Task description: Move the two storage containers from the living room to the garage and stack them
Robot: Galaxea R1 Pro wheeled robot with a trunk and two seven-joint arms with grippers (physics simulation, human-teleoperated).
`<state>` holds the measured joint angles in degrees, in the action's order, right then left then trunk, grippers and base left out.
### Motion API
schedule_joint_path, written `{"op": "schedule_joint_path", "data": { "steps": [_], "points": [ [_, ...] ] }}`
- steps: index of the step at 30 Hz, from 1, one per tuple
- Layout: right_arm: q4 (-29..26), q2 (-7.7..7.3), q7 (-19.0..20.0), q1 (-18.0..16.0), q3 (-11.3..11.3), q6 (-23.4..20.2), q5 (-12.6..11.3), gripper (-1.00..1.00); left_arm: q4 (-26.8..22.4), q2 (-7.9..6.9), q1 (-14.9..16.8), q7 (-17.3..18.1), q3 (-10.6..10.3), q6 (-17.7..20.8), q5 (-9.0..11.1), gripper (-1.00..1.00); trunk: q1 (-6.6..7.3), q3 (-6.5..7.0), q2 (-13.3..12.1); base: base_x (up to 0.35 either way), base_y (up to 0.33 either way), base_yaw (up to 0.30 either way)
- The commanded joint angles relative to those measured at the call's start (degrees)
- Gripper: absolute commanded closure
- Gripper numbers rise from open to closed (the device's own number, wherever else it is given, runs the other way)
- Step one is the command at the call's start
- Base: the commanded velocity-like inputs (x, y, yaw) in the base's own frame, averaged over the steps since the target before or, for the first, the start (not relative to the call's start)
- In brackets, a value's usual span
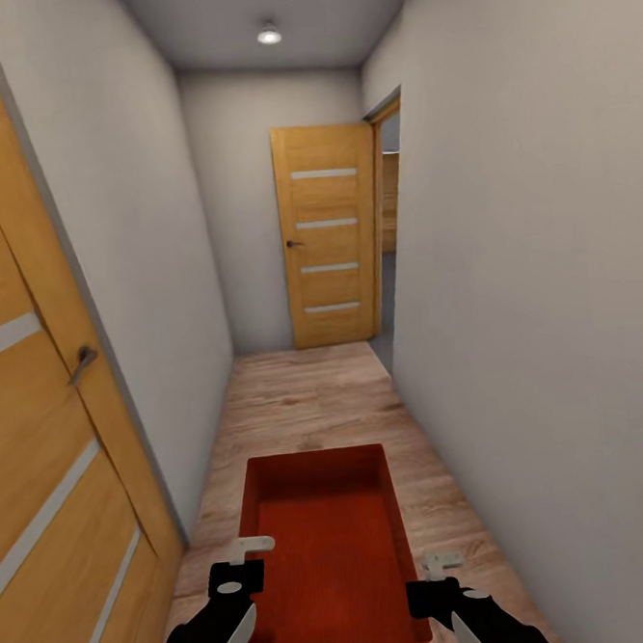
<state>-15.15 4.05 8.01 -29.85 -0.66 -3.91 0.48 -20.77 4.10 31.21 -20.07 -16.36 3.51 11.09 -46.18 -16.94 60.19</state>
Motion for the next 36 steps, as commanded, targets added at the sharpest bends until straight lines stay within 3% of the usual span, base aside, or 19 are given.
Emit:
{"op": "schedule_joint_path", "data": {
  "steps": [1, 36],
  "points": [
    [-2.7, -0.01, 0.4, 0.0, 0.0, 1.2, -0.1, 1.00, 0.1, -0.06, 0.0, -0.5, -1.4, 0.3, 2.0, 1.00, -0.04, -0.08, 0.0, 0.341, 0.001, 0.000],
    [-2.7, -0.01, 0.3, 0.0, 0.0, 1.2, -0.1, 1.00, 0.2, -0.13, 0.0, -0.5, -1.4, 0.3, 2.0, 1.00, -0.04, -0.75, 0.0, 0.341, 0.000, 0.005]
  ]
}}
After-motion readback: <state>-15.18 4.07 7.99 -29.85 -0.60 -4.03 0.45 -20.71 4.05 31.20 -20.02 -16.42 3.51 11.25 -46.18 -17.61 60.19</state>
